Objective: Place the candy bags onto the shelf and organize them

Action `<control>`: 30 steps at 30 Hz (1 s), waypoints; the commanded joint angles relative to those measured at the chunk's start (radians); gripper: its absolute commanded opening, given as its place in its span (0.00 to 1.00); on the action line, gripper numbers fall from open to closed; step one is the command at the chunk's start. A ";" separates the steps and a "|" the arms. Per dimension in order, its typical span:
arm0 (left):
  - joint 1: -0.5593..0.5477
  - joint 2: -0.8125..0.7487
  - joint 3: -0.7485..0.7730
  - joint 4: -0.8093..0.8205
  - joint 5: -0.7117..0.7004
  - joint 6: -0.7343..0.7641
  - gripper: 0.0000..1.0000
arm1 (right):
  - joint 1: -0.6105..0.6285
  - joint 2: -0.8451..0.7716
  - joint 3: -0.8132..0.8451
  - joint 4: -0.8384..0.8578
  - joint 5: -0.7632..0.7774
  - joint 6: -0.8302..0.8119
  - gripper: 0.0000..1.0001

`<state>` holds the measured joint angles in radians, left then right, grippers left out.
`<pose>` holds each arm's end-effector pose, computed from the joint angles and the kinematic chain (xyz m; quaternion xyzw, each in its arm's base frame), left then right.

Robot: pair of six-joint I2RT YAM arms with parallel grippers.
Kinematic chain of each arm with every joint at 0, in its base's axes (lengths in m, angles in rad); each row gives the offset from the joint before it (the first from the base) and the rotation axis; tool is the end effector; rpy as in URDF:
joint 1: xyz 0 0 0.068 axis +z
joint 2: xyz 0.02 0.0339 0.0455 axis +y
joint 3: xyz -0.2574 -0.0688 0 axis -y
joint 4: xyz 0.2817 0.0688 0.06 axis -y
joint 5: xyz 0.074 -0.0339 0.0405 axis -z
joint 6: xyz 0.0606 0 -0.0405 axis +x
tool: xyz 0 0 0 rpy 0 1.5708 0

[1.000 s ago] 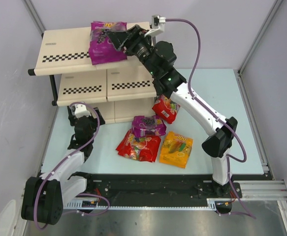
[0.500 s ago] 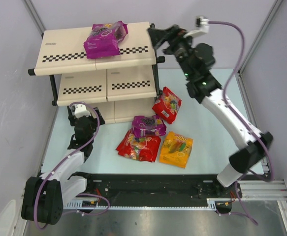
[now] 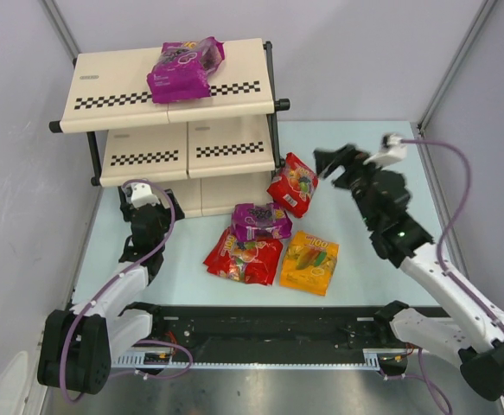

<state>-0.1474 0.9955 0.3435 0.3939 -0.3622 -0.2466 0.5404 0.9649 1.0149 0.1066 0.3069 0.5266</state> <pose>0.2669 -0.0179 0.1729 -0.1484 0.7729 0.0224 0.6166 0.2512 0.1293 0.4196 0.1118 0.6428 0.2966 0.6974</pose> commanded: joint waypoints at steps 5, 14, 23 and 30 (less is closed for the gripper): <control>0.009 -0.006 0.023 0.020 -0.003 -0.016 1.00 | 0.043 0.014 -0.366 -0.073 -0.120 0.092 0.93; 0.009 -0.001 0.026 0.019 0.002 -0.013 1.00 | 0.058 0.165 -0.447 0.082 -0.252 0.199 0.97; 0.009 0.000 0.028 0.019 0.003 -0.014 1.00 | 0.121 0.356 -0.447 0.228 -0.261 0.303 0.96; 0.009 0.000 0.028 0.019 0.005 -0.011 1.00 | 0.113 0.445 -0.446 0.300 -0.252 0.362 0.85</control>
<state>-0.1471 0.9955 0.3435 0.3939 -0.3618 -0.2462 0.6594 1.3773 0.5694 0.3161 0.0441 0.8318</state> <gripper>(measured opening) 0.996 0.898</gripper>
